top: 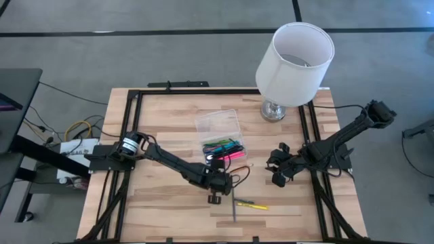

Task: Pick & place school supplies into a supply box
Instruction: Put the yellow pencil into the transparent supply box

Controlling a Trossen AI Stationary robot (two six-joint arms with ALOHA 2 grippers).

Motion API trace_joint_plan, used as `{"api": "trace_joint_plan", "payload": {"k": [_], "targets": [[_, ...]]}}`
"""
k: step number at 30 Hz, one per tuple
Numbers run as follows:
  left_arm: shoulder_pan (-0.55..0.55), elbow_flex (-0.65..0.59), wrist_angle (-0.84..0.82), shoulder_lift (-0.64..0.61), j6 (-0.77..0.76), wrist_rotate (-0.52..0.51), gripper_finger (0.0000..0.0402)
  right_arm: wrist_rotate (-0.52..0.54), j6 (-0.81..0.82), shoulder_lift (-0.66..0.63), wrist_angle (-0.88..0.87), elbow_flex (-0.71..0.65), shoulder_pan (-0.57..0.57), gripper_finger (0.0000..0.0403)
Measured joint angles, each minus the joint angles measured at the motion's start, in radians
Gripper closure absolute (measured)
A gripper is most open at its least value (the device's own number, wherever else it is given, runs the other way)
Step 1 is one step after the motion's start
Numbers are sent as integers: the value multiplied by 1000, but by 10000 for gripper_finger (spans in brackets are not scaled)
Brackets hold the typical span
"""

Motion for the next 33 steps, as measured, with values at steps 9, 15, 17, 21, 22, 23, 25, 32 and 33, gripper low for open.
{"api": "trace_joint_plan", "payload": {"k": [9, 15, 17, 21, 22, 23, 25, 32, 33], "targets": [[21, 26, 29, -2, -59, -159, 338, 3, -2, 0, 0, 0, 0, 278], [93, 24, 38, -2, -105, -51, 338, 3, -1, 0, 0, 0, 0, 278], [105, 24, 50, -2, -97, -47, 338, 2, 2, 0, 3, 0, 0, 278], [111, 24, 68, -2, -83, -7, 338, 0, 27, 0, 3, 0, 0, 278], [112, 24, 76, -2, -73, 7, 338, 0, 31, 0, 3, 0, 0, 278], [112, 24, 86, -2, -63, 15, 337, 0, 33, 0, 3, 0, 0, 278], [111, 24, 95, -2, -53, 12, 333, 0, 34, 0, 3, 0, 0, 278], [114, 24, 95, -2, -58, 30, 287, 2, 34, 0, 3, 0, 0, 278], [114, 24, 94, -2, -59, 29, 279, 3, 34, 0, 3, 0, 0, 278]]}}
